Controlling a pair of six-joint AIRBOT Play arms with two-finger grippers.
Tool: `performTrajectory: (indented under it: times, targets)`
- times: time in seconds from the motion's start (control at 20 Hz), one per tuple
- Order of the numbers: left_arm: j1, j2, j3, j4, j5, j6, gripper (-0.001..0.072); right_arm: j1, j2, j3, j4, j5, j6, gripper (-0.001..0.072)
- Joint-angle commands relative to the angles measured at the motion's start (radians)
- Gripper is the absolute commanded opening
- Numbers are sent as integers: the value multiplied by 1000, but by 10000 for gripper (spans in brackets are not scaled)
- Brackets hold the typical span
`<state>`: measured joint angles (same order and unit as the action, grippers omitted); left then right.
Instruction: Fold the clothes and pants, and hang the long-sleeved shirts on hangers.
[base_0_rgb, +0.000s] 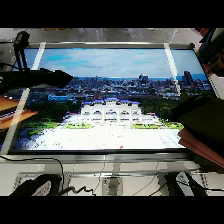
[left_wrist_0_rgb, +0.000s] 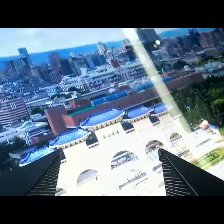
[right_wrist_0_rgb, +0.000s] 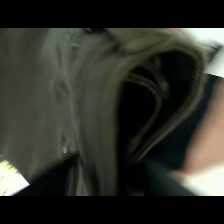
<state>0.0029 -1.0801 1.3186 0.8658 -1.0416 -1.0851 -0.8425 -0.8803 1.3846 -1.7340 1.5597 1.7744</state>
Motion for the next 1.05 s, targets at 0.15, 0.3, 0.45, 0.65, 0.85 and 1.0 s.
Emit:
performTrajectory:
  times: [0.15,0.3,0.45,0.65,0.85,1.0]
  targets:
    - [5,24,2,-2,2,0,695,-163,25,0,138,32,-74,389]
    - [5,24,2,-2,2,0,695,2,-8,1,251,6,-130,44]
    - [5,24,2,-2,2,0,695,299,-49,1,237,-72,-143,42]
    - [5,24,2,-2,2,0,695,711,-106,1,202,-278,-143,43]
    - [5,24,2,-2,2,0,695,949,-126,1,191,-425,-146,43]
    - [5,24,2,-2,2,0,695,1003,-125,1,193,-434,-146,43]
